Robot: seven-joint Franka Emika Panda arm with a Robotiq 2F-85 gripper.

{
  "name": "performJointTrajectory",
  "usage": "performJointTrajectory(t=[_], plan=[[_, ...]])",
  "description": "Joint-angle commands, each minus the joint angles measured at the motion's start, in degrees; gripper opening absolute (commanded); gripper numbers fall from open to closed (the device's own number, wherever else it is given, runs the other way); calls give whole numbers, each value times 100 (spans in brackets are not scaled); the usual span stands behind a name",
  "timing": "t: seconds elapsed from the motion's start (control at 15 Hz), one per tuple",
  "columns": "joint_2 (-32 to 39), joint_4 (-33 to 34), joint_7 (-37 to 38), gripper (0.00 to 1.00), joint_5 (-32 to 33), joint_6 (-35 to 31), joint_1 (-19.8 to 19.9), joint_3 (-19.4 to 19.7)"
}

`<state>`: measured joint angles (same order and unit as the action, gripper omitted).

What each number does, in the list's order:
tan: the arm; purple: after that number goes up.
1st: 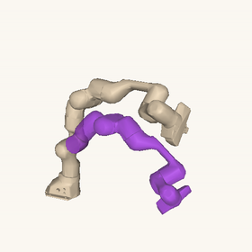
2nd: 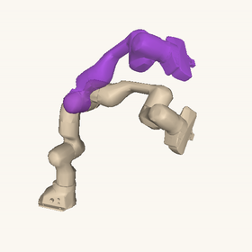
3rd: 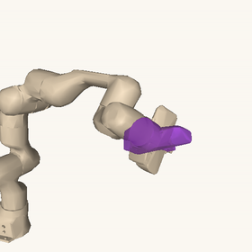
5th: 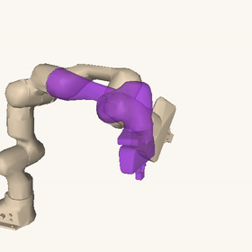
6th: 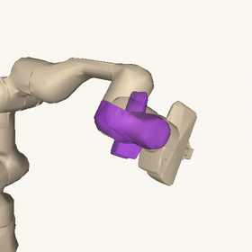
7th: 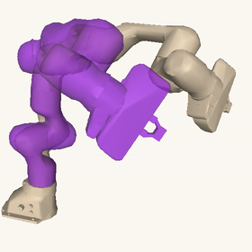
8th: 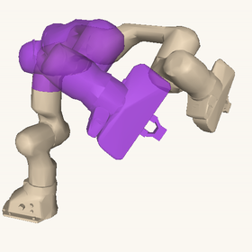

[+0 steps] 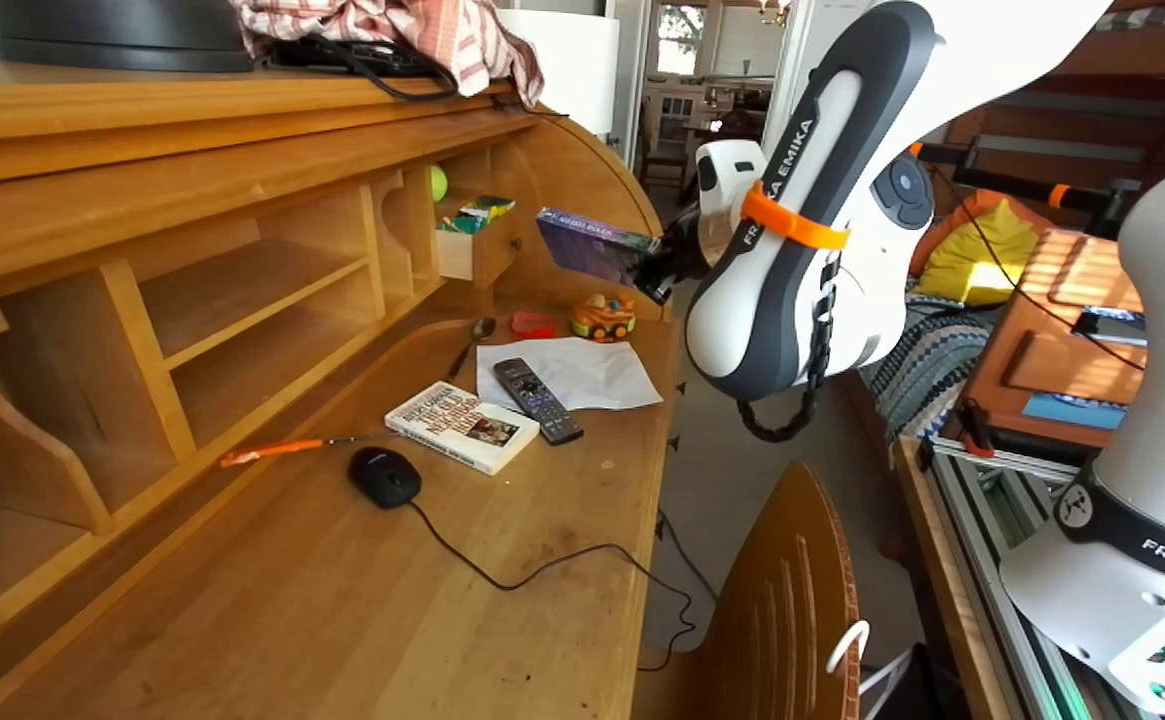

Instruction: Remove the book from the shelf

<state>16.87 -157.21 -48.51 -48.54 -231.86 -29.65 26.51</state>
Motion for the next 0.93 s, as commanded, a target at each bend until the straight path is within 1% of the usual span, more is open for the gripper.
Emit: performJointTrajectory(t=[0.0,0.07,0.13,0.2,0.27,0.33,0.4,0.47,0.6,0.8,0.87], plan=[[172,7,-1200,7,-1582,-571,-952,-14],[221,102,-1573,7,-2046,-743,-1144,-118],[153,232,-2100,7,-2474,-1168,-496,-1047],[167,365,-2490,7,-2915,-1496,-564,-1331],[478,934,-2909,7,-3287,-1021,-1920,-116],[280,950,-3256,7,-3630,-1074,-2123,-219],[184,451,-2517,7,-2982,-1027,-1429,-615],[189,599,-2652,30,-3109,-982,-1675,-533],[204,579,-2615,30,-3099,-970,-1641,-599],[212,523,-2602,30,-3078,-968,-1468,-593],[212,523,-2602,7,-3078,-968,-1453,-593]])
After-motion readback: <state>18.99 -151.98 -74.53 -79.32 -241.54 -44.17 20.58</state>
